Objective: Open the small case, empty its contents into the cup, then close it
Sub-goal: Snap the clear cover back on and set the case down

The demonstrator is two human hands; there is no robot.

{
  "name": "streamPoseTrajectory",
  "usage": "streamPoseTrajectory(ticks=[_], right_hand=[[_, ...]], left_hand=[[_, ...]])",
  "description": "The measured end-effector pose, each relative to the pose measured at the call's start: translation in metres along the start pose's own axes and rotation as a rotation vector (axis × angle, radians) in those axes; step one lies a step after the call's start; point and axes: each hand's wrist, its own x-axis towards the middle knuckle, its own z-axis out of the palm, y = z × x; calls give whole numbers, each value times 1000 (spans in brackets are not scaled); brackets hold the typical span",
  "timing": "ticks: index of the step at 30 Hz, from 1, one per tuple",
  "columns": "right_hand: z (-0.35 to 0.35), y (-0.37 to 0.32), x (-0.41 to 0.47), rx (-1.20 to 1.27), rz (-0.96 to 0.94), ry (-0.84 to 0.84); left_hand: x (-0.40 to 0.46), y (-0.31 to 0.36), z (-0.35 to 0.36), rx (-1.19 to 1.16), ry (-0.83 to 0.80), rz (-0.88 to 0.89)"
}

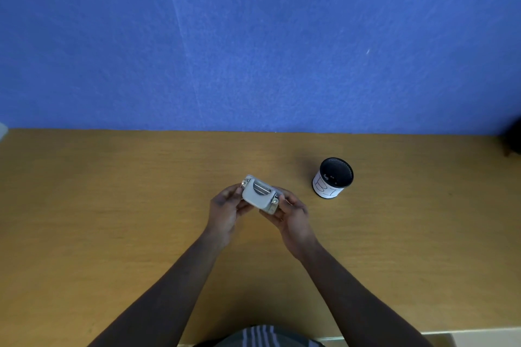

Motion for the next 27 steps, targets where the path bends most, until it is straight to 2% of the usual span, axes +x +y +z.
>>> streamPoseTrajectory(ticks=[3,8,12,15,19,22,25,27], right_hand=[[-6,-6,3,-171,30,-37],[-5,-18,15,-450,-10,-101],[-6,-26,21,-565,-1,-166],[-7,-22,22,-612,-32,-102],[-2,-12,23,-485,-38,41],[0,-9,24,-344,0,148],[-1,-8,27,-195,39,239],[-3,-7,26,-130,47,251]], left_hand=[[1,7,-1,141,-8,69],[-1,15,4,420,-167,107],[-3,16,6,501,-212,106],[-4,16,5,542,-234,115],[-3,14,9,377,-134,95],[-2,7,7,236,-59,-37],[-7,-5,0,155,-81,-165],[-10,-9,-5,97,-115,-179]])
